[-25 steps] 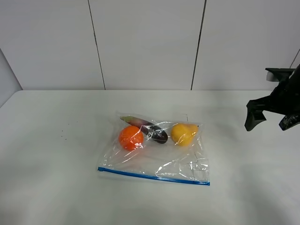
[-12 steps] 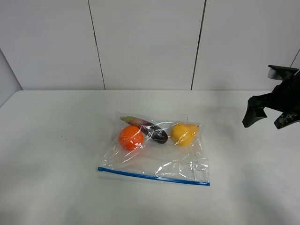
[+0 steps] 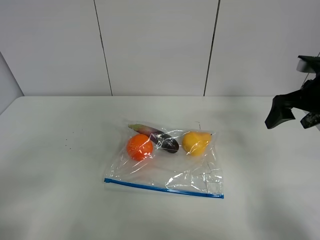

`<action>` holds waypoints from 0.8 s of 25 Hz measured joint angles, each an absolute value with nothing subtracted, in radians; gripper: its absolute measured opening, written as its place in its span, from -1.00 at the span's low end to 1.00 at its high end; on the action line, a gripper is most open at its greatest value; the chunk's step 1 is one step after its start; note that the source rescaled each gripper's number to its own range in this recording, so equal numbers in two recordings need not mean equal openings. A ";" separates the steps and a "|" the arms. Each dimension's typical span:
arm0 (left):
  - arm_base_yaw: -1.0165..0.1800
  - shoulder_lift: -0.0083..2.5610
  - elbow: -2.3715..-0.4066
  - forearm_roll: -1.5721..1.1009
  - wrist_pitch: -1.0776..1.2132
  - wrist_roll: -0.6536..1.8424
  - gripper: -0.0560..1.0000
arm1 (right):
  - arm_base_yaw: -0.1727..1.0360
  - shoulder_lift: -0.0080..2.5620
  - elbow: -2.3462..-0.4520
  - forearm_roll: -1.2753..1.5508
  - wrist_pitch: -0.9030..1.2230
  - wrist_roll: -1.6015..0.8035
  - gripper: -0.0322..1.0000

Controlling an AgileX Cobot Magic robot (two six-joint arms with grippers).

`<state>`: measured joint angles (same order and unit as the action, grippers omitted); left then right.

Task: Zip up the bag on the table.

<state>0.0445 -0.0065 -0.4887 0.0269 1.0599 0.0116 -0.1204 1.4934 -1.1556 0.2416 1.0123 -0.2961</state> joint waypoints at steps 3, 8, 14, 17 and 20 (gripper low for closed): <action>0.044 -0.007 -0.489 0.028 1.060 0.012 1.00 | -0.120 1.357 -1.095 0.257 0.977 -0.355 1.00; 0.044 -0.007 -0.489 0.029 1.060 0.012 1.00 | -0.120 1.155 -0.978 0.266 0.930 -0.385 1.00; 0.044 -0.007 -0.489 0.029 1.060 0.012 1.00 | -0.120 0.921 -0.827 0.266 0.930 -0.385 1.00; 0.044 -0.007 -0.489 0.029 1.060 0.012 1.00 | -0.120 0.816 -0.750 0.266 0.933 -0.385 1.00; 0.044 -0.007 -0.489 0.029 1.060 0.012 1.00 | -0.120 0.726 -0.674 0.266 0.939 -0.385 1.00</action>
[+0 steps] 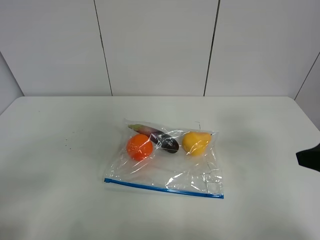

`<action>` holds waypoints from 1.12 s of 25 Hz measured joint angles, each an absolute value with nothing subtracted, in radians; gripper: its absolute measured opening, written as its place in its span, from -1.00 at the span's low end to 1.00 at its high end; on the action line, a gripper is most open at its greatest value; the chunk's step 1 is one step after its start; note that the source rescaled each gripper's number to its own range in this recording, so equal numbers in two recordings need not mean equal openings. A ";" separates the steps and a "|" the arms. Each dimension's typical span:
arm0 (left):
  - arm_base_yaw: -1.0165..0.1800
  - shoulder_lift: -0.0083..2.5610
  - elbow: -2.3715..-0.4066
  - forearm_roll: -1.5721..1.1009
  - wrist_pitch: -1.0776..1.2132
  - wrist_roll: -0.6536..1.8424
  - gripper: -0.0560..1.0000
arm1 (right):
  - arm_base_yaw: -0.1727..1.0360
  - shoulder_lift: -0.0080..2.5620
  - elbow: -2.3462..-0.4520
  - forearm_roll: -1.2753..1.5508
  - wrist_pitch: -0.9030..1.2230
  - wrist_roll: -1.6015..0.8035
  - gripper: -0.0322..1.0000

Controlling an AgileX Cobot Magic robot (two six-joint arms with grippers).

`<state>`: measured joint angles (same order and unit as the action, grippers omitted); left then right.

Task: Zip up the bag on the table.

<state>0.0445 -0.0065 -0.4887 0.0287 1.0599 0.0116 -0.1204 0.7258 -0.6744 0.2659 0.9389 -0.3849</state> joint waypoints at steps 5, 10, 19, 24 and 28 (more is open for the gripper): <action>0.044 -0.007 -0.489 0.029 1.060 0.012 1.00 | -0.120 0.604 -0.572 0.266 0.967 -0.376 1.00; 0.044 -0.007 -0.489 0.029 1.060 0.012 1.00 | -0.120 0.491 -0.519 0.269 1.015 -0.354 1.00; 0.044 -0.007 -0.489 0.029 1.060 0.012 1.00 | -0.066 0.385 -0.517 0.294 1.053 -0.350 1.00; 0.044 -0.007 -0.489 0.029 1.060 0.012 1.00 | -0.060 0.343 -0.512 0.275 1.051 -0.311 1.00; 0.044 -0.007 -0.489 0.031 1.060 0.012 1.00 | -0.060 0.309 -0.496 0.270 1.053 -0.298 1.00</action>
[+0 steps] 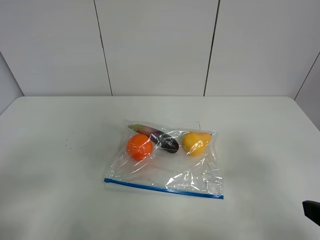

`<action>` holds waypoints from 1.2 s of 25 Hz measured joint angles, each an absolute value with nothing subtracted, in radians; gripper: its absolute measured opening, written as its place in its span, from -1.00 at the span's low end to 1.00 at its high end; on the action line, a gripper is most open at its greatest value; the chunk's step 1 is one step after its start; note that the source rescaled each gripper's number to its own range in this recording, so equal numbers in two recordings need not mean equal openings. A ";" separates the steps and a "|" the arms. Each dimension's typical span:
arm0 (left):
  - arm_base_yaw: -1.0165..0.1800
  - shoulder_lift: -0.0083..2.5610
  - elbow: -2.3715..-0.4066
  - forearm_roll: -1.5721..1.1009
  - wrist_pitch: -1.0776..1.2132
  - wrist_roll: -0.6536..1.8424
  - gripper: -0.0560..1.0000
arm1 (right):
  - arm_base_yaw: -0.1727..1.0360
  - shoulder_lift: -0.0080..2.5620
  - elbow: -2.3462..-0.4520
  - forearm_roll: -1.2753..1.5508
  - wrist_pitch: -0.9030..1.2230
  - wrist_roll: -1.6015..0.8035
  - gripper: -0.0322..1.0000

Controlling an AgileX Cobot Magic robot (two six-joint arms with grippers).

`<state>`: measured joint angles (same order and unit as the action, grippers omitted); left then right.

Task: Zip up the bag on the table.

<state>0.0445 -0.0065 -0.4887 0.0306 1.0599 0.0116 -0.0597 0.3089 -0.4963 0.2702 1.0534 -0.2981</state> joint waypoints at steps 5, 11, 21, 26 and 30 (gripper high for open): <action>0.044 -0.007 -0.489 0.032 1.060 0.012 1.00 | -0.060 0.227 -0.494 0.269 1.053 -0.295 1.00; 0.044 -0.007 -0.489 0.032 1.060 0.012 1.00 | -0.060 0.115 -0.494 0.255 1.053 -0.275 1.00; 0.044 -0.007 -0.489 0.032 1.060 0.012 1.00 | -0.060 -0.004 -0.491 0.133 1.035 -0.113 1.00; 0.044 -0.007 -0.489 0.032 1.060 0.012 1.00 | -0.060 -0.004 -0.491 0.117 1.035 -0.100 1.00; 0.044 -0.007 -0.489 0.032 1.060 0.012 1.00 | -0.060 -0.004 -0.491 0.091 1.034 -0.060 1.00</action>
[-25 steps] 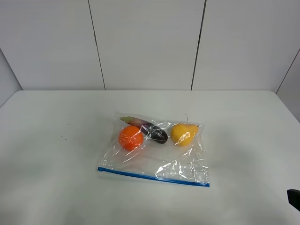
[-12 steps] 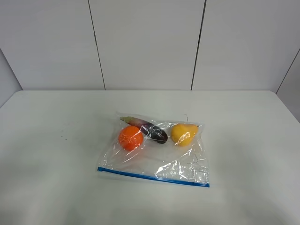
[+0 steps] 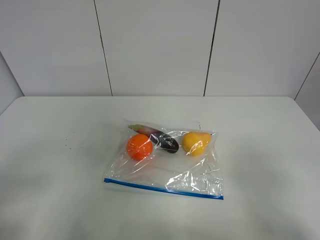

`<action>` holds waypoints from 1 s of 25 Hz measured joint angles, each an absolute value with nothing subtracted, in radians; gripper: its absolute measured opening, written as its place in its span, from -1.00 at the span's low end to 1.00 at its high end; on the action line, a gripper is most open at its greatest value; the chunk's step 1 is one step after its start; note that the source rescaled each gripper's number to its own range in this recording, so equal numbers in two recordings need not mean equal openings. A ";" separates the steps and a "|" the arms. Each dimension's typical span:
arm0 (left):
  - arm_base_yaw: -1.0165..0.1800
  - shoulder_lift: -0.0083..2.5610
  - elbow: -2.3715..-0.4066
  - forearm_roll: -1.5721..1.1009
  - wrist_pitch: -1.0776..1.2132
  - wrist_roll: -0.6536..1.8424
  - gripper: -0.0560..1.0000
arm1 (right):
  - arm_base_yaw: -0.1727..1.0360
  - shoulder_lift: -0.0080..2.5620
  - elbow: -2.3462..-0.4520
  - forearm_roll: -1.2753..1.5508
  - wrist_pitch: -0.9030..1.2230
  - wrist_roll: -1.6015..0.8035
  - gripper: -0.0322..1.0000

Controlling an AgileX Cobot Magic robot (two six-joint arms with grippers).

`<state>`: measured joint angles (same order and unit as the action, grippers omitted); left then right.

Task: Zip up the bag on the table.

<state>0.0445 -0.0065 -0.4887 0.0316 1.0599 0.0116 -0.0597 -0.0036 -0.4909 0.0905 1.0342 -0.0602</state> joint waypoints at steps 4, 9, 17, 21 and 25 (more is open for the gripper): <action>0.044 -0.007 -0.489 0.032 1.060 0.012 1.00 | -0.060 -0.004 -0.491 0.086 1.034 -0.057 1.00; 0.044 -0.007 -0.489 0.032 1.060 0.012 1.00 | -0.060 -0.004 -0.491 0.062 1.031 -0.019 1.00; 0.044 -0.007 -0.489 0.032 1.060 0.012 1.00 | -0.060 -0.004 -0.488 0.056 1.030 0.000 1.00; 0.044 -0.007 -0.489 0.032 1.060 0.012 1.00 | -0.060 -0.004 -0.488 0.056 1.030 0.000 1.00; 0.044 -0.007 -0.489 0.032 1.060 0.012 1.00 | -0.060 -0.004 -0.488 0.056 1.030 0.000 1.00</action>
<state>0.0445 -0.0065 -0.4887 0.0316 1.0599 0.0116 -0.0597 -0.0036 -0.4878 0.0560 1.0304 0.0000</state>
